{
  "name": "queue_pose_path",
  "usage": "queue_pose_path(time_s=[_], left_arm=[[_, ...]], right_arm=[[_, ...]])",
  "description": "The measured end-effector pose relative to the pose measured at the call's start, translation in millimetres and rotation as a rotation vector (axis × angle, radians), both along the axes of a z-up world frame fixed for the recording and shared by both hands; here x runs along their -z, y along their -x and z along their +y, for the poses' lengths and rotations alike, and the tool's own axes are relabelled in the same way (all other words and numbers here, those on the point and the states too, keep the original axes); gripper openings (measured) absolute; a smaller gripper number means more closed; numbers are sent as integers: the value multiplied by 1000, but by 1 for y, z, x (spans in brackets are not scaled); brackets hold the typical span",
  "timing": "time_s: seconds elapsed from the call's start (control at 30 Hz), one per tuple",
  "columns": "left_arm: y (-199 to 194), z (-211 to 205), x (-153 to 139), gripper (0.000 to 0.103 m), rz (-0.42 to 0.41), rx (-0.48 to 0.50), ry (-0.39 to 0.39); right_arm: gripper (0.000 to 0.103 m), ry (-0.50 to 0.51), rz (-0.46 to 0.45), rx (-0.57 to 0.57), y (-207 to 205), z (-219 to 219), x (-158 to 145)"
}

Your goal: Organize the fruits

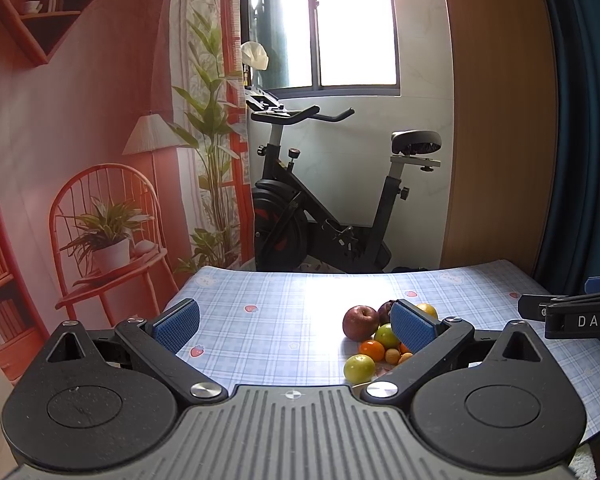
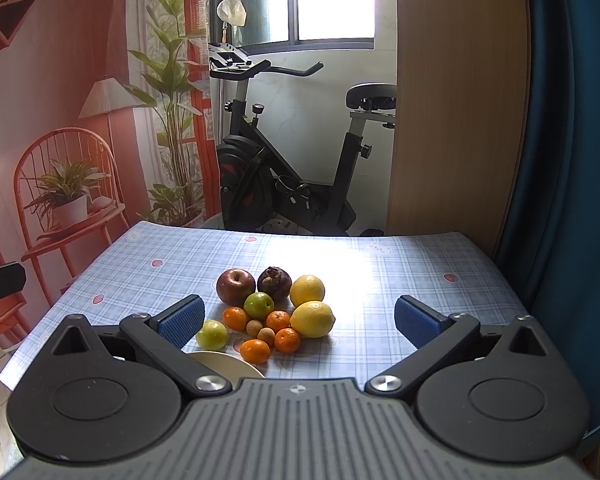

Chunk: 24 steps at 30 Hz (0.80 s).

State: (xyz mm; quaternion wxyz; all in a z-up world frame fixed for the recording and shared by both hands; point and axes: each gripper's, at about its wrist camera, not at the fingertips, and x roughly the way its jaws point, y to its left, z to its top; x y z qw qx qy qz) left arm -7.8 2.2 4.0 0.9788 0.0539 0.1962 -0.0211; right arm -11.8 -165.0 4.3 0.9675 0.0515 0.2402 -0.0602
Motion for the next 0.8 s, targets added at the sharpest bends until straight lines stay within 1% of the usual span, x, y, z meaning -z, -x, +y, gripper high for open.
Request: queue_pose_path(time_s=[0.43, 0.6, 0.7, 0.8], left_arm=[[-1, 2, 5, 103, 13, -1, 8], [-16, 7, 11, 102, 15, -27, 16], [-27, 14, 16, 102, 20, -27, 34], [-39, 19, 25, 98, 30, -49, 52]], right_arm=[[103, 5, -7, 4, -2, 0, 1], [103, 22, -62, -8, -8, -6, 9], [103, -2, -86, -34, -18, -14, 22], [103, -42, -153, -68, -26, -25, 35]])
